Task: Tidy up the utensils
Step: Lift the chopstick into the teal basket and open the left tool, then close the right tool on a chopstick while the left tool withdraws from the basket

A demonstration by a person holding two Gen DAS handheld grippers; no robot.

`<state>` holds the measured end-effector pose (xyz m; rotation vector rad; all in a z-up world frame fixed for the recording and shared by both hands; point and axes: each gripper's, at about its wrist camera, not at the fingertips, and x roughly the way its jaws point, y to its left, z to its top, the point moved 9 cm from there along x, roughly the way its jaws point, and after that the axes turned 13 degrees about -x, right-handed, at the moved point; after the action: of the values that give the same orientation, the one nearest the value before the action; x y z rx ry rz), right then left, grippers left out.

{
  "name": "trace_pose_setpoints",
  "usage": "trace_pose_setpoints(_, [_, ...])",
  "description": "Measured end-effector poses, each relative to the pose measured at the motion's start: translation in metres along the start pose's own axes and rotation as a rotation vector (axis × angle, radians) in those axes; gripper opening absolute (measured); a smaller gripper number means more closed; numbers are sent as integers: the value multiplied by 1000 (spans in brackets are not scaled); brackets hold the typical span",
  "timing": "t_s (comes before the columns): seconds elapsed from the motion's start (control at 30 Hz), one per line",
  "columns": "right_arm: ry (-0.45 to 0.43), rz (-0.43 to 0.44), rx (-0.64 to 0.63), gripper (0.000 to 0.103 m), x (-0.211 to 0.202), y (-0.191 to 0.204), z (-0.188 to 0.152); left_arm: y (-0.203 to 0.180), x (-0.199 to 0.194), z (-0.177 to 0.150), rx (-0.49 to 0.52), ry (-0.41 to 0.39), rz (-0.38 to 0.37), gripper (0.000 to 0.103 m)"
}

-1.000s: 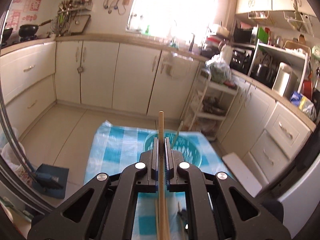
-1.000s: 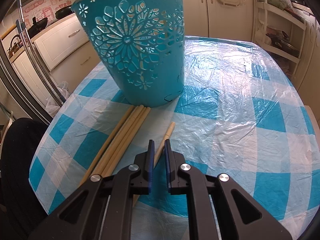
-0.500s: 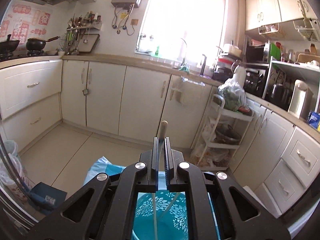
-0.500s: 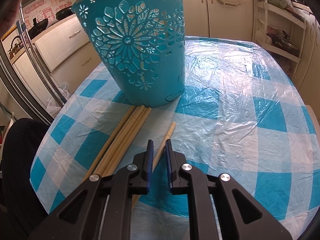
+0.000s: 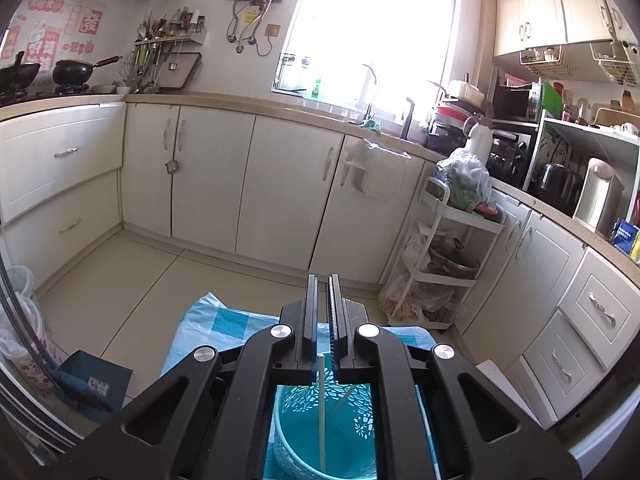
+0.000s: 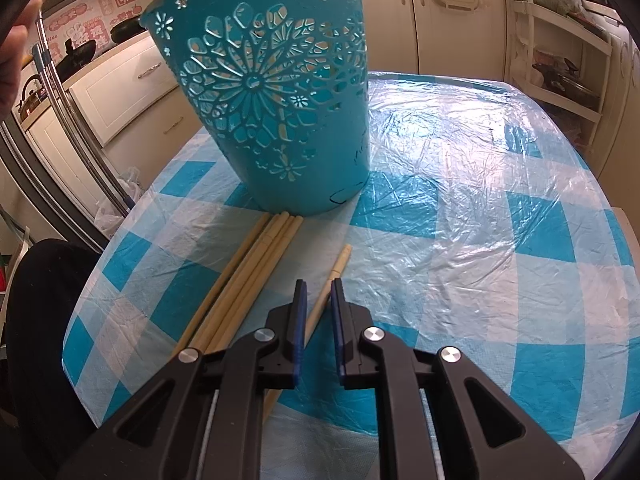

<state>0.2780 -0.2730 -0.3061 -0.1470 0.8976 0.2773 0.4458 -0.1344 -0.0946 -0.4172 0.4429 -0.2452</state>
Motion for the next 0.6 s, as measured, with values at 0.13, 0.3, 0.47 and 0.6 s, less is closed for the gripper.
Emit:
trace_pose_setpoints(0.13, [-1, 2, -5, 14, 0, 2, 0, 14, -8, 7, -7, 2, 8, 5])
trace_pose_setpoints(0.3, [6, -18, -42, 19, 1, 9, 1, 62, -3, -3, -67, 65, 81, 6])
trace_pose_setpoints(0.47, [26, -91, -120, 13, 1, 15, 1, 125, 10, -64, -56, 231, 197, 6])
trace_pose_setpoints(0.6, [32, -28, -41, 6, -2, 5, -3, 157, 18, -120, -26, 382, 237, 7])
